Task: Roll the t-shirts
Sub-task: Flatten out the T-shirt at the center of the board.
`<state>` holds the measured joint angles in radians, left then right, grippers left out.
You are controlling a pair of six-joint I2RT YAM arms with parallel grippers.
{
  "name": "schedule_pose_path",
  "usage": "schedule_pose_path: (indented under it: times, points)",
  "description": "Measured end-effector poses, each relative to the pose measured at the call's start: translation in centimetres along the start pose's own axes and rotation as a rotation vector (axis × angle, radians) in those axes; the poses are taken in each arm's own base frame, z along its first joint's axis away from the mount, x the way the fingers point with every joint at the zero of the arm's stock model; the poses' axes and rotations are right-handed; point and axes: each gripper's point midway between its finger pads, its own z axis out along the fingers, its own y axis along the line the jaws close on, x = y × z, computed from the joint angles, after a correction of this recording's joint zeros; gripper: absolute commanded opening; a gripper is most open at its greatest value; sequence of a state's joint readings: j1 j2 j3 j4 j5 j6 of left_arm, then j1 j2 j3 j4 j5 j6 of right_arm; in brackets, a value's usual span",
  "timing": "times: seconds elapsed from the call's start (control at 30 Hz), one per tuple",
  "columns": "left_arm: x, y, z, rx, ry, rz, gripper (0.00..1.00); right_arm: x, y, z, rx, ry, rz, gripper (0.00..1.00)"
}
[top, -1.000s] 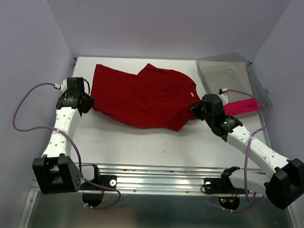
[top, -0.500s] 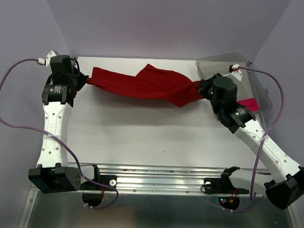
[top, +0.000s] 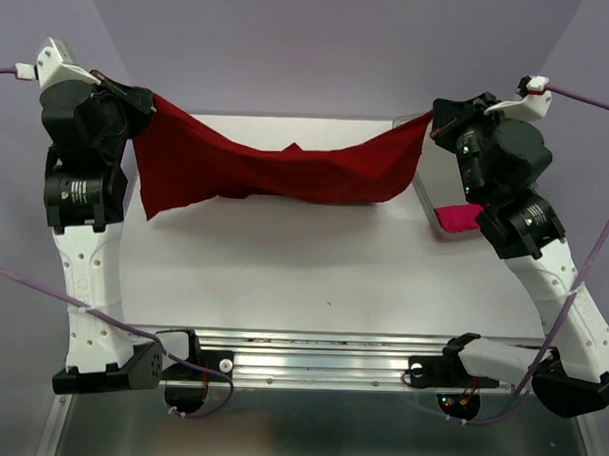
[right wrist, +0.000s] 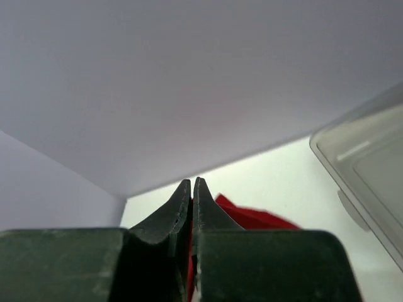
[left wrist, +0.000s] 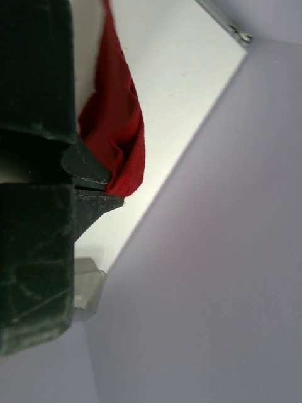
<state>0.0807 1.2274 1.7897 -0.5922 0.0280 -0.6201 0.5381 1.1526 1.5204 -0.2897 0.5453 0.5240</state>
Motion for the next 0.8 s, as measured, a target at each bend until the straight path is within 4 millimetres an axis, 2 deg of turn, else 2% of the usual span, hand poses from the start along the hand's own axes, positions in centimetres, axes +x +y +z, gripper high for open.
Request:
schedule_pose_path:
  times: [0.07,0.13,0.17,0.23,0.27,0.3,0.33,0.47,0.53,0.63,0.8]
  points:
    - [-2.3,-1.8,-2.0,0.072,-0.085,0.013,0.00,-2.3,1.1,-0.7,-0.041,-0.045,0.000,0.01]
    - [-3.5,-2.8,-3.7,0.112,-0.135,0.021,0.00,-5.3,2.4,-1.9,-0.097,-0.098,0.004,0.01]
    - [-4.4,-3.4,-4.8,0.136,-0.166,0.028,0.00,-6.2,2.7,-2.4,-0.114,-0.113,0.003,0.01]
    - [-6.2,-4.8,-7.2,0.183,-0.229,0.036,0.00,-9.2,3.9,-3.6,-0.158,-0.168,0.010,0.01]
    - [-7.0,-5.5,-8.1,0.204,-0.257,0.039,0.00,-11.3,4.7,-4.6,-0.192,-0.206,0.016,0.01]
    - [-7.8,-6.0,-8.9,0.223,-0.282,0.041,0.00,-12.1,5.1,-5.0,-0.206,-0.222,0.018,0.01]
    - [-8.4,-6.5,-9.7,0.239,-0.304,0.043,0.00,-14.3,5.8,-6.2,-0.242,-0.268,0.034,0.01]
    - [-11.2,-8.7,-13.3,0.305,-0.394,0.051,0.00,-19.0,7.2,-9.5,-0.324,-0.357,0.059,0.01]
    - [-12.6,-9.7,-15.5,0.341,-0.446,0.054,0.00,-20.8,7.5,-11.3,-0.363,-0.390,0.072,0.01]
    - [-14.4,-11.0,-18.5,0.385,-0.517,0.059,0.00,-22.2,7.5,-13.3,-0.401,-0.417,0.082,0.01]
    - [-16.4,-11.8,-23.6,0.429,-0.632,0.057,0.00,-24.7,7.3,-16.8,-0.458,-0.466,0.106,0.01]
